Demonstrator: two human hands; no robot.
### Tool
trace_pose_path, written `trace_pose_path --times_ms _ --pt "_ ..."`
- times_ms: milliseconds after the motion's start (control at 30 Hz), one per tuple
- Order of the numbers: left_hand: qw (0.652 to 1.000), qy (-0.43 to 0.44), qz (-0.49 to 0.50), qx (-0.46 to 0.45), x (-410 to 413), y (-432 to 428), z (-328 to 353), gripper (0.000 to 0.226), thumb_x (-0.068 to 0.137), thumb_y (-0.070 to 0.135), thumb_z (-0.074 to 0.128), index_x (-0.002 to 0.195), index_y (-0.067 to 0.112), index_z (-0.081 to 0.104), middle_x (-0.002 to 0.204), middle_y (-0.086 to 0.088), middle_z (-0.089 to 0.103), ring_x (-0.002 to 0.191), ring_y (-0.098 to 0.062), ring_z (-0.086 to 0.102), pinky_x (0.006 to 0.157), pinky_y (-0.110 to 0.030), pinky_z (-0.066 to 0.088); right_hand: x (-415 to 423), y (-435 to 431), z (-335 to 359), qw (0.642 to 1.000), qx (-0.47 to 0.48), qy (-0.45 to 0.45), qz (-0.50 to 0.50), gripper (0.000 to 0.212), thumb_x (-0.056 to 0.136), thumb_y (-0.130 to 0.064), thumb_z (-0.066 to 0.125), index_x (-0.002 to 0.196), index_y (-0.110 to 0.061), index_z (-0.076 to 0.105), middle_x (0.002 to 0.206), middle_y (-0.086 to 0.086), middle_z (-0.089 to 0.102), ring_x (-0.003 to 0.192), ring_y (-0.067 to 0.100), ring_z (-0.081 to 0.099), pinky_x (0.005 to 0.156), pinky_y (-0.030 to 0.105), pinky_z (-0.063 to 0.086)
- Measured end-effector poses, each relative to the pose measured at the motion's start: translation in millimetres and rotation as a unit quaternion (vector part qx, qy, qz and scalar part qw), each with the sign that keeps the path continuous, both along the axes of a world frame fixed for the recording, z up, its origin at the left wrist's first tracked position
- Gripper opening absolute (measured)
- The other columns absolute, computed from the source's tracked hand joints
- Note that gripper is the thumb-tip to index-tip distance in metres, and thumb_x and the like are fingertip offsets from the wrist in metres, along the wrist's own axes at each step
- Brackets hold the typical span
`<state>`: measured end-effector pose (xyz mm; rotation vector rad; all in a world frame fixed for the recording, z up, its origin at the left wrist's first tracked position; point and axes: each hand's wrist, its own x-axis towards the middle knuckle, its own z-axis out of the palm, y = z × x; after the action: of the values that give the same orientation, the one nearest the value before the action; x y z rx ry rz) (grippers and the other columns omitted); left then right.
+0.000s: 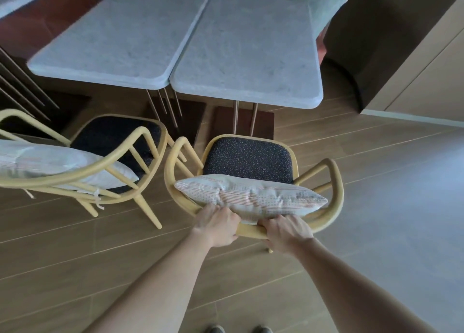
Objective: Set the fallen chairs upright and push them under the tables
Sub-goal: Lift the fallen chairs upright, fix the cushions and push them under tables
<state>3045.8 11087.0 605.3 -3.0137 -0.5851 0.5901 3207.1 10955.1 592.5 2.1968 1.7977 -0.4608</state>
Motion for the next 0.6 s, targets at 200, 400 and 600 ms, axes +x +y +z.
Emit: trace_pose_path --times_ms 200,400,600 --pt "1.000 -0.010 -0.005 0.015 30 27 -2 0.034 0.101 0.046 0.061 0.118 0.018 0.070 0.114 -0.012 0.074 0.103 -0.034 0.074 0.086 -0.043 0.054 31 27 -1 1.000 0.013 -0.006 0.005 0.034 0.100 -0.045 0.050 0.129 -0.034 0.064 0.114 0.003 0.078 0.102 0.034 0.074 0.085 0.038 0.054" --pt "1.000 -0.007 0.004 0.007 43 42 -4 0.034 0.102 0.046 0.060 0.120 0.018 0.069 0.116 -0.013 0.072 0.106 -0.036 0.072 0.087 -0.044 0.052 45 43 0 1.000 0.018 -0.002 0.016 0.030 0.100 -0.036 0.051 0.126 -0.032 0.066 0.108 0.003 0.079 0.097 0.033 0.075 0.081 0.037 0.054" --pt "1.000 -0.015 0.005 0.011 48 65 -9 0.035 0.101 0.049 0.060 0.118 0.021 0.070 0.115 -0.011 0.072 0.104 -0.033 0.073 0.080 -0.041 0.048 54 67 -2 1.000 0.024 0.002 0.020 0.035 0.099 -0.029 0.051 0.130 -0.034 0.066 0.112 0.002 0.079 0.100 0.032 0.075 0.082 0.038 0.053"
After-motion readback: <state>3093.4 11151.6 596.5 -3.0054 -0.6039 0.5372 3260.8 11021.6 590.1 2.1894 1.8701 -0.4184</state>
